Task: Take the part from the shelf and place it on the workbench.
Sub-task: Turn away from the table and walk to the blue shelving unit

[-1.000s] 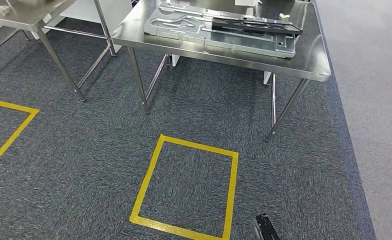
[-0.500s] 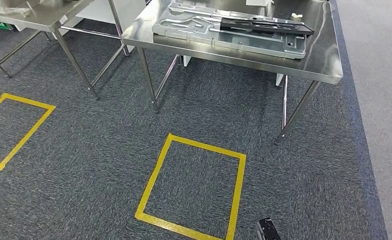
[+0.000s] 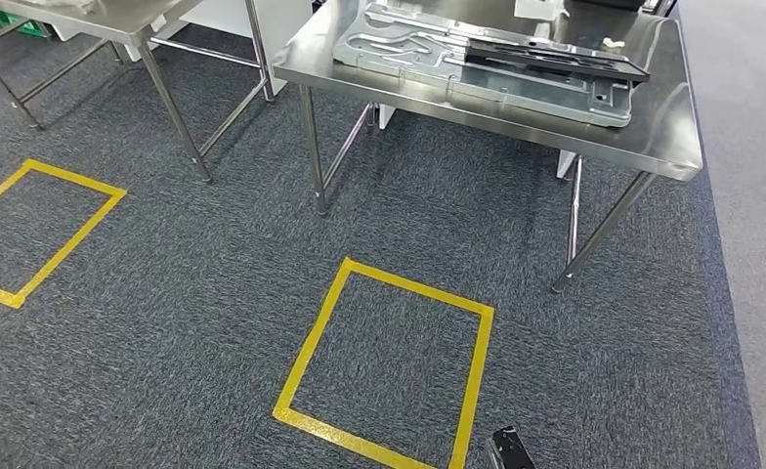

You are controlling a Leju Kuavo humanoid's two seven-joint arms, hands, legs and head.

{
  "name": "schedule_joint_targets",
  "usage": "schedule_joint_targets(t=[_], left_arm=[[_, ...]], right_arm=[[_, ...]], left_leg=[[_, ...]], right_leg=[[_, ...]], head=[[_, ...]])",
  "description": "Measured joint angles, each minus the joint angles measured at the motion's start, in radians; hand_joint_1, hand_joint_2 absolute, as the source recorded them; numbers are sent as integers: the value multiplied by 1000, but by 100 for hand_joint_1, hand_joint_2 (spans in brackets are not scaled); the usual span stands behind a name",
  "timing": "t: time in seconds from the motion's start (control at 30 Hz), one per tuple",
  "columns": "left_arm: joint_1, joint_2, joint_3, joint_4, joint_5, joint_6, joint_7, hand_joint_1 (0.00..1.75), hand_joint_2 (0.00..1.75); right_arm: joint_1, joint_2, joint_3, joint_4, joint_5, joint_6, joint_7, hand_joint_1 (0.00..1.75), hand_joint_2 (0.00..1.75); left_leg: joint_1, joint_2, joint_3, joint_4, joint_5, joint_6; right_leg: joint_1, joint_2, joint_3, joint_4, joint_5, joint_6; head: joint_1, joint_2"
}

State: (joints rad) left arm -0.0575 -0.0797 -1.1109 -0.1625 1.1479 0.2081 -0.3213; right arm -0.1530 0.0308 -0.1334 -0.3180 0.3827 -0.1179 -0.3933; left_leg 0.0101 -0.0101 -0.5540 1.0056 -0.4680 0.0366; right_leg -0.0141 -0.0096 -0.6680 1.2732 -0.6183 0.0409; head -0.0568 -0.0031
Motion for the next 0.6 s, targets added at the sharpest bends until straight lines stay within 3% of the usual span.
schedule_joint_targets(t=[0.03,0.07,0.17,0.23,0.3,0.37,0.43,0.5,0.53,0.57,0.6], left_arm=[[1,0,0,0,3,2,3,0,0],[0,0,0,0,5,6,6,0,0],[-2,-4,0,0,8,16,13,0,0],[-2,-7,0,0,10,20,16,0,0],[-1,-9,0,0,12,21,17,0,0],[-2,-10,0,0,12,23,18,0,0],[-3,-10,0,0,12,24,18,0,0],[-3,-10,0,0,12,25,18,0,0],[-2,-11,0,0,12,25,18,0,0],[-2,-11,0,0,12,25,18,0,0],[-2,-11,0,0,12,25,19,0,0]], right_arm=[[0,3,4,0,9,-5,2,0,131],[0,5,8,0,17,-11,3,0,131],[-3,9,15,0,27,-31,0,0,0],[-6,10,17,0,27,-38,-11,0,0],[-8,12,19,0,27,-41,-21,0,0],[-8,14,19,0,27,-42,-24,0,0],[-8,15,20,0,27,-42,-25,0,0],[-7,16,20,0,27,-42,-25,0,0],[-6,16,20,0,27,-42,-25,0,0],[-6,17,20,0,27,-42,-25,0,0],[-6,18,20,0,27,-42,-25,0,0]], left_leg=[[0,-5,-1,1,0,0],[0,-11,0,1,0,0],[-2,-24,2,4,0,-7],[-4,-29,-2,4,1,-18],[-2,-30,-5,3,2,-31],[-2,-20,-18,34,-22,-41],[0,-8,-65,143,-85,-46],[1,-3,-122,270,-137,-50],[1,-2,-132,294,-137,-51],[1,0,-122,276,-118,-51],[1,2,-93,219,-84,-49]], right_leg=[[0,0,-5,13,7,0],[0,2,9,-15,33,-2],[2,14,102,-209,124,-15],[7,21,123,-263,133,-23],[7,20,122,-269,137,-33],[3,16,124,-279,144,-48],[3,10,125,-284,147,-57],[6,5,122,-281,147,-60],[6,4,121,-280,147,-59],[6,3,121,-278,146,-59],[6,3,122,-276,145,-57]], head=[[0,0],[0,0],[0,0],[0,0],[0,0],[0,0],[0,0],[0,0],[0,0],[0,0],[0,0]])
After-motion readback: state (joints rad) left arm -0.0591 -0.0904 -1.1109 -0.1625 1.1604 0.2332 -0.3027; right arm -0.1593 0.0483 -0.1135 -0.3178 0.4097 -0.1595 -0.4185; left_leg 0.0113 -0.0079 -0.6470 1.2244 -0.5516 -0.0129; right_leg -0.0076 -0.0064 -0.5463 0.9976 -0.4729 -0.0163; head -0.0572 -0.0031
